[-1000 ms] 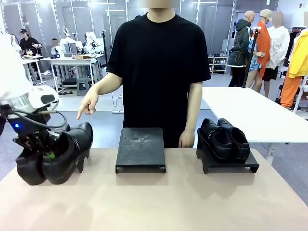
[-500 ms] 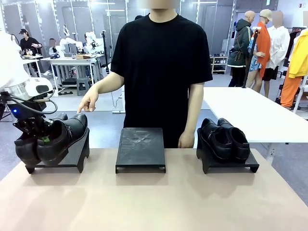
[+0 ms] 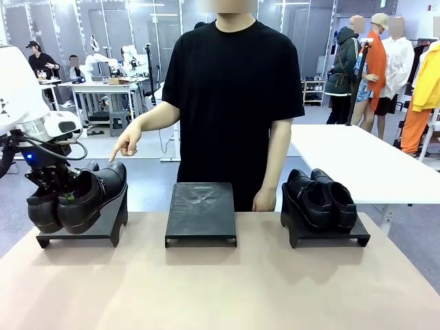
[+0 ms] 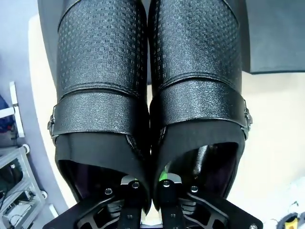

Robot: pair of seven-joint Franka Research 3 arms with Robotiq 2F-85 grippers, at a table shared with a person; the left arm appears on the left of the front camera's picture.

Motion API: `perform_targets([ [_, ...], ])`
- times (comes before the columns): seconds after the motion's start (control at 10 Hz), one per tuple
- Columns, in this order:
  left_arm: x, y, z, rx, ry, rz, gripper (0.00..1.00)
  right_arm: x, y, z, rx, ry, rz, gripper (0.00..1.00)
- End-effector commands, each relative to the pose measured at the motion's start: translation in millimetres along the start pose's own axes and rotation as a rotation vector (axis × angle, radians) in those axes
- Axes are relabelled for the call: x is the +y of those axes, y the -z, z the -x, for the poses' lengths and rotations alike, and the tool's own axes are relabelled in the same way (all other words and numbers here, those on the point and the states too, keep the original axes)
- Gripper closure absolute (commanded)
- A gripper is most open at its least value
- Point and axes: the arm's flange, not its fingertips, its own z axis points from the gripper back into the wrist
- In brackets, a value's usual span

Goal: Place the shoes on the stand as instructed by the person.
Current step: Pick up another pair of Shoes and place it on the Shoes Stand indicated by the person.

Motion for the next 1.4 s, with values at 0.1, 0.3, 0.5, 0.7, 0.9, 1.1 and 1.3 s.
perform_targets([
  [0.1, 0, 0, 0, 0.0, 0.0, 0.0, 0.93, 2, -1, -1, -0.01, -0.023, -0.013, 0.07],
  [0.3, 11, 11, -12, -0.057, 0.013, -0.039, 0.93, 2, -1, -1, -0.01, -0.023, -0.013, 0.07],
  [0.5, 30, 23, -30, -0.131, -0.047, -0.102, 0.93, 2, -1, -1, -0.01, -0.023, -0.013, 0.07],
  [0.7, 39, 31, -47, -0.155, -0.042, -0.104, 0.93, 2, -1, -1, -0.01, -0.023, -0.013, 0.07],
  [0.9, 47, 45, -63, -0.155, -0.025, -0.105, 0.93, 2, -1, -1, -0.01, -0.023, -0.013, 0.07],
  [1.1, 48, 59, -79, -0.17, -0.028, -0.14, 0.93, 2, -1, -1, -0.01, -0.023, -0.013, 0.07],
  [1.3, 49, 71, -88, -0.172, -0.042, -0.154, 0.93, 2, -1, -1, -0.01, -0.023, -0.013, 0.07],
])
